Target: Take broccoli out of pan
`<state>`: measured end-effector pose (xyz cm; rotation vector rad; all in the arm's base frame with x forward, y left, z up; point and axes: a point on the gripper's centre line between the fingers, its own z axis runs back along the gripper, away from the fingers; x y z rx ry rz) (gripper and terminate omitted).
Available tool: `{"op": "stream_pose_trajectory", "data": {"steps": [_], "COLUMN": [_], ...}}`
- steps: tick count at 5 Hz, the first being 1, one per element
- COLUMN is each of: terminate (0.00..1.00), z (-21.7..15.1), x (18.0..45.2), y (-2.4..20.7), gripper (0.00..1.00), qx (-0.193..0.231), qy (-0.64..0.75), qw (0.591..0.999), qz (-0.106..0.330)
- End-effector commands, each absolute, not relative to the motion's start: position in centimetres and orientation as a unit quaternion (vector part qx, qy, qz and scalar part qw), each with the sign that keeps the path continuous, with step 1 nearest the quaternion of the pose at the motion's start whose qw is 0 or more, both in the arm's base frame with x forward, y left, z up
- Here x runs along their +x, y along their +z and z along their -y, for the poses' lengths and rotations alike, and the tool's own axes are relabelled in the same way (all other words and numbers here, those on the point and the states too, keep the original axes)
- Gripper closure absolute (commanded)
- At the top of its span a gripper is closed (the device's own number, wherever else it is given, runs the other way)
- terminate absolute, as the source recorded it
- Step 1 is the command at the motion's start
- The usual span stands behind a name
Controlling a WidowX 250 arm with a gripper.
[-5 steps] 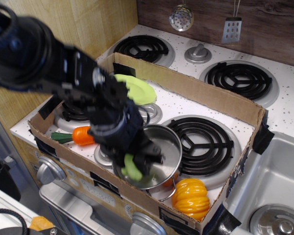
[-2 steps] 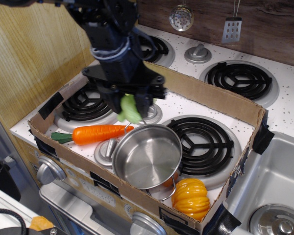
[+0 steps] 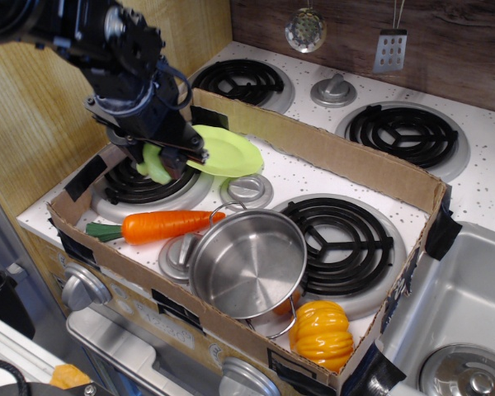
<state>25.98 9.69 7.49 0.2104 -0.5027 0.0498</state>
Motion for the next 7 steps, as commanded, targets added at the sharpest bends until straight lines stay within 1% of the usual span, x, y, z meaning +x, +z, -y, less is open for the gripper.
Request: {"op": "stream_pose_trajectory", "data": {"steps": [1, 2, 3, 4, 5, 6, 7], "terminate": [0.0, 0.0, 0.0, 0.0, 0.0, 0.0, 0.0], "z": [-14.1, -15.3, -15.5, -15.1, -14.9, -14.6, -13.5], "x": [28.7, 29.3, 29.0, 28.7, 28.4, 28.4, 28.7], "y": [8.6, 7.2, 6.6, 6.9, 7.7, 9.3, 11.7], "gripper": [1.0, 1.0, 1.0, 0.0, 0.0, 0.0, 0.0], "qx": [0.113, 0.107, 0.096, 0.093, 0.103, 0.111, 0.116], "qy": [-0.022, -0.028, -0.026, -0.027, -0.024, -0.034, -0.031], "qw": [0.953, 0.95, 0.952, 0.953, 0.952, 0.953, 0.958], "qz": [0.279, 0.291, 0.288, 0.287, 0.286, 0.279, 0.26]}}
